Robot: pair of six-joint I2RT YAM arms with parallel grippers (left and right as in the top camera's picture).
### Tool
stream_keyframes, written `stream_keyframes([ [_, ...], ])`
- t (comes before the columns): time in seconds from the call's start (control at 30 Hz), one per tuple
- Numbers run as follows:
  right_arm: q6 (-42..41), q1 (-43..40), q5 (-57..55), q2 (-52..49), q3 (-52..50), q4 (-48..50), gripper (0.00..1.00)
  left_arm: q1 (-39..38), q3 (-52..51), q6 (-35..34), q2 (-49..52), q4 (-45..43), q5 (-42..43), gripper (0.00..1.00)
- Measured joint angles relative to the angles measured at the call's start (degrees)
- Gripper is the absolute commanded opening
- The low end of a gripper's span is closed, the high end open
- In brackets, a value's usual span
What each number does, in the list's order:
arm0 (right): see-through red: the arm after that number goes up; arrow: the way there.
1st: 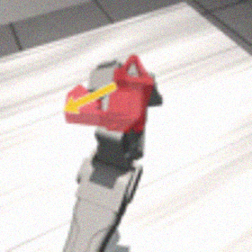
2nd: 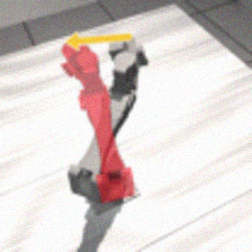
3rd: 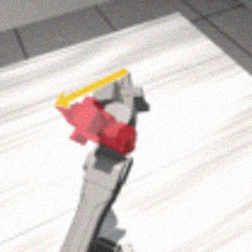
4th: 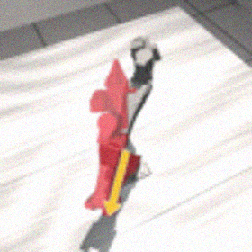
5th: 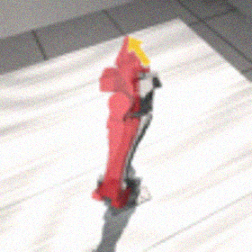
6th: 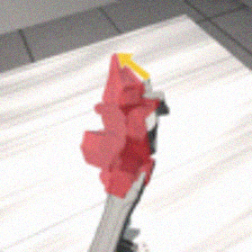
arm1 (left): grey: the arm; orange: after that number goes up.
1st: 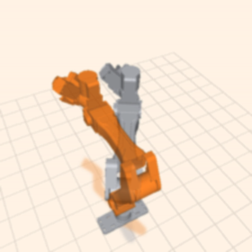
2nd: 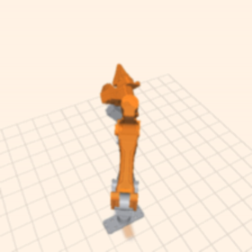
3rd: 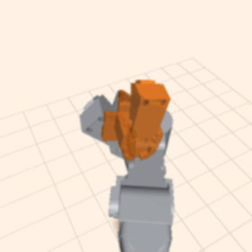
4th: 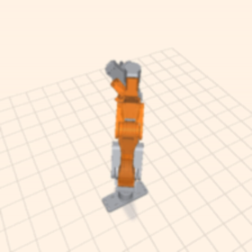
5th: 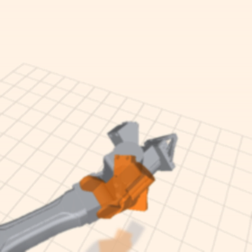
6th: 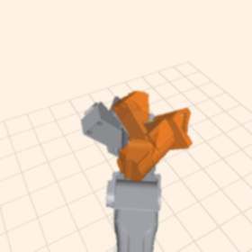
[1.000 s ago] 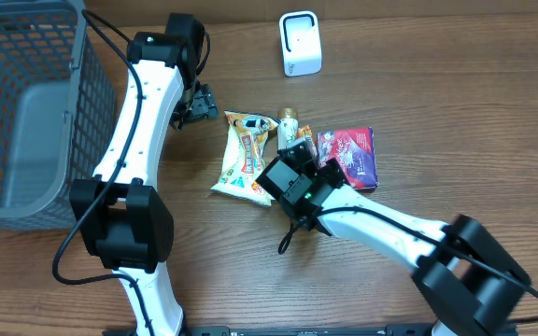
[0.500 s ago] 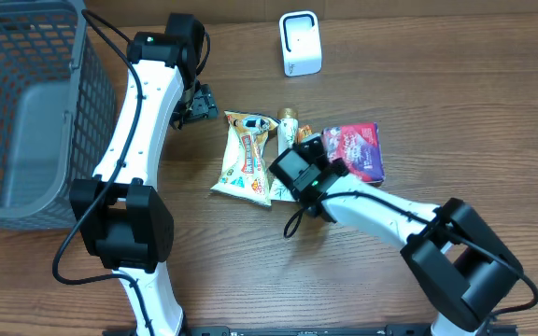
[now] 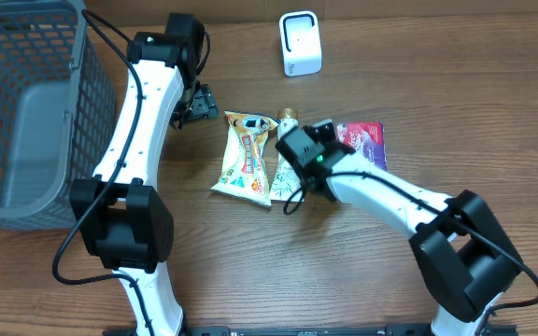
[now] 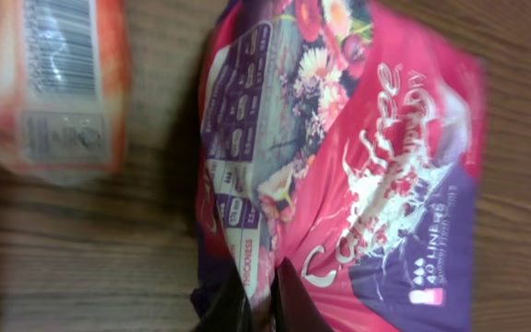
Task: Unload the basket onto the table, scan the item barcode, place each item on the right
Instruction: 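Rotate the held box and set it down flat right of the orange package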
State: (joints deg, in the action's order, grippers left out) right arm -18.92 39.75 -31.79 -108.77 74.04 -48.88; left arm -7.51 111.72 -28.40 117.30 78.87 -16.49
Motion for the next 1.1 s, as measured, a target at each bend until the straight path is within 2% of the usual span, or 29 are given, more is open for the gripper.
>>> stream_keyframes([
  [0.13, -0.98, -2.84, 5.84, 0.02, 10.60, -8.31, 0.04, 0.00, 0.00, 0.00, 0.00, -0.04, 0.00, 1.00],
  [0.27, 1.22, -8.90, 19.96, 0.20, 17.94, -12.31, 0.04, 0.00, 0.00, 0.00, 0.00, -0.09, 0.00, 1.00],
  [0.47, 6.40, -22.71, 47.63, 0.39, 18.58, -13.62, 0.04, 0.00, 0.00, 0.00, 0.00, -0.07, 0.00, 1.00],
  [0.73, 10.56, -39.15, 72.70, 0.39, 14.21, -12.07, 0.04, 0.00, 0.00, 0.00, 0.00, -0.07, 0.00, 1.00],
  [0.93, 11.89, -47.15, 83.76, 0.39, 5.73, -8.00, 0.04, 0.00, 0.00, 0.00, 0.00, -0.07, 0.00, 1.00],
  [1.03, 12.15, -50.66, 84.02, 0.39, 2.14, -7.54, 0.04, 0.00, 0.00, 0.00, 0.00, -0.07, 0.00, 1.00],
  [1.07, 11.47, -51.52, 81.59, 0.39, 2.01, -7.85, 0.10, 0.00, 0.00, 0.00, 0.00, -0.07, 0.00, 1.00],
  [1.1, 10.99, -51.89, 79.34, 0.48, 2.01, -8.17, 0.22, 0.00, 0.00, 0.00, 0.00, -0.09, 0.00, 1.00],
])
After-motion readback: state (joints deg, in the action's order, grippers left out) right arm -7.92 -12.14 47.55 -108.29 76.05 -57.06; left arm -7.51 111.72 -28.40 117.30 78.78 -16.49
